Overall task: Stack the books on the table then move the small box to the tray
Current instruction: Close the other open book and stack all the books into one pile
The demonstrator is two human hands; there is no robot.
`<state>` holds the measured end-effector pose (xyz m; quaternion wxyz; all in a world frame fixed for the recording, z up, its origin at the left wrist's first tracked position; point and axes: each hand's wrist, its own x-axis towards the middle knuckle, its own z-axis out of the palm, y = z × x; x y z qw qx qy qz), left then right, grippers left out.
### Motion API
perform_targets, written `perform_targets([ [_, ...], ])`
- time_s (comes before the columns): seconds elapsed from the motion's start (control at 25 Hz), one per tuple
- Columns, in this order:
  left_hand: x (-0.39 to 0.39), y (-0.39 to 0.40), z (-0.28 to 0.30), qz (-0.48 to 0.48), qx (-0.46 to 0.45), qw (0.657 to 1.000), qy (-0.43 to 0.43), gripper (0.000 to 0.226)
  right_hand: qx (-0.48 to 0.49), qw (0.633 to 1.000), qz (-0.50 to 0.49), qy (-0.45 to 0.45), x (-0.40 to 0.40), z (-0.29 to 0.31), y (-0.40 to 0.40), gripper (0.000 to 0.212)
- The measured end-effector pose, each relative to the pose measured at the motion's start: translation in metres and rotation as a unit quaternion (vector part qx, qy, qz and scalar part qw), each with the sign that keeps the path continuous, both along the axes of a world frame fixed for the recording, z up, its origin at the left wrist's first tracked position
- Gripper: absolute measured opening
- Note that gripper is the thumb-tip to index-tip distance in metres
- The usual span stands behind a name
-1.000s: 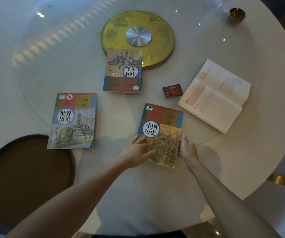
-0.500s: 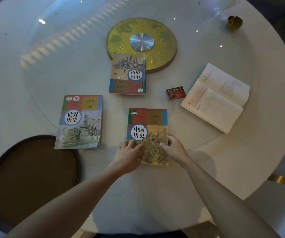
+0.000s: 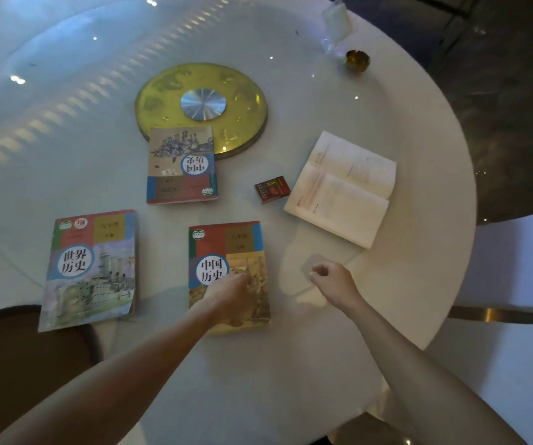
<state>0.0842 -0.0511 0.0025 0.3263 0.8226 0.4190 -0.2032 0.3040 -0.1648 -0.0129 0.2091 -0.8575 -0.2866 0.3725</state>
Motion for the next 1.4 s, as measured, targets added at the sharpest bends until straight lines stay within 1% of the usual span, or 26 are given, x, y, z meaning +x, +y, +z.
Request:
perform_targets([
  [0.04, 0.015, 0.007, -0.001, 0.017, -0.014, 0.999, -0.024, 0.012, 0.004, 1.0, -0.014, -0.004, 0.02, 0.002, 0.002, 0.018],
  [0.12, 0.049, 0.021, 0.001, 0.081, -0.043, 0.992, -0.081, 0.034, 0.019, 0.998, -0.055, -0.011, 0.059, 0.006, 0.008, 0.021],
  [0.16, 0.068, 0.027, 0.004, 0.112, -0.047, 0.987, -0.101, 0.04, 0.03, 0.997, -0.071, -0.014, 0.078, 0.008, 0.011, 0.021],
  [0.28, 0.134, 0.046, 0.008, 0.171, -0.042, 0.972, -0.153, 0.04, 0.058, 0.992, -0.111, -0.012, 0.132, 0.012, 0.019, 0.025],
  [0.36, 0.176, 0.059, 0.01, 0.191, -0.054, 0.964, -0.175, 0.041, 0.068, 0.989, -0.133, -0.002, 0.163, 0.008, 0.026, 0.037],
  [0.44, 0.211, 0.07, 0.008, 0.206, -0.04, 0.959, -0.191, 0.047, 0.074, 0.986, -0.152, 0.004, 0.188, 0.002, 0.032, 0.049],
  [0.52, 0.239, 0.081, 0.006, 0.226, -0.022, 0.954, -0.196, 0.057, 0.07, 0.983, -0.169, 0.008, 0.206, -0.005, 0.037, 0.055],
  [0.6, 0.262, 0.094, 0.003, 0.249, -0.009, 0.95, -0.189, 0.066, 0.067, 0.982, -0.178, 0.013, 0.222, -0.014, 0.043, 0.053],
  [0.72, 0.285, 0.114, -0.003, 0.269, 0.011, 0.947, -0.173, 0.074, 0.056, 0.978, -0.198, 0.035, 0.237, -0.027, 0.048, 0.039],
  [0.84, 0.296, 0.127, -0.012, 0.29, -0.012, 0.944, -0.155, 0.073, 0.052, 0.971, -0.22, 0.072, 0.246, -0.041, 0.05, 0.04],
  [0.92, 0.298, 0.129, -0.019, 0.281, -0.02, 0.952, -0.12, 0.071, 0.052, 0.968, -0.231, 0.087, 0.249, -0.048, 0.05, 0.041],
  [1.0, 0.297, 0.126, -0.024, 0.257, 0.014, 0.963, -0.08, 0.067, 0.055, 0.964, -0.236, 0.109, 0.248, -0.051, 0.051, 0.037],
  [1.08, 0.295, 0.122, -0.025, 0.239, 0.053, 0.967, -0.062, 0.064, 0.063, 0.963, -0.238, 0.109, 0.244, -0.052, 0.052, 0.031],
  [1.16, 0.292, 0.119, -0.02, 0.227, 0.069, 0.969, -0.069, 0.057, 0.061, 0.964, -0.243, 0.086, 0.236, -0.05, 0.051, 0.027],
  [1.24, 0.282, 0.119, -0.011, 0.23, 0.063, 0.967, -0.093, 0.048, 0.059, 0.965, -0.247, 0.069, 0.228, -0.048, 0.046, 0.027],
  [1.32, 0.268, 0.115, -0.004, 0.238, 0.05, 0.963, -0.117, 0.042, 0.062, 0.962, -0.256, 0.068, 0.22, -0.045, 0.037, 0.026],
  [1.4, 0.248, 0.108, 0.0, 0.253, 0.036, 0.957, -0.135, 0.042, 0.074, 0.958, -0.265, 0.082, 0.209, -0.038, 0.027, 0.026],
])
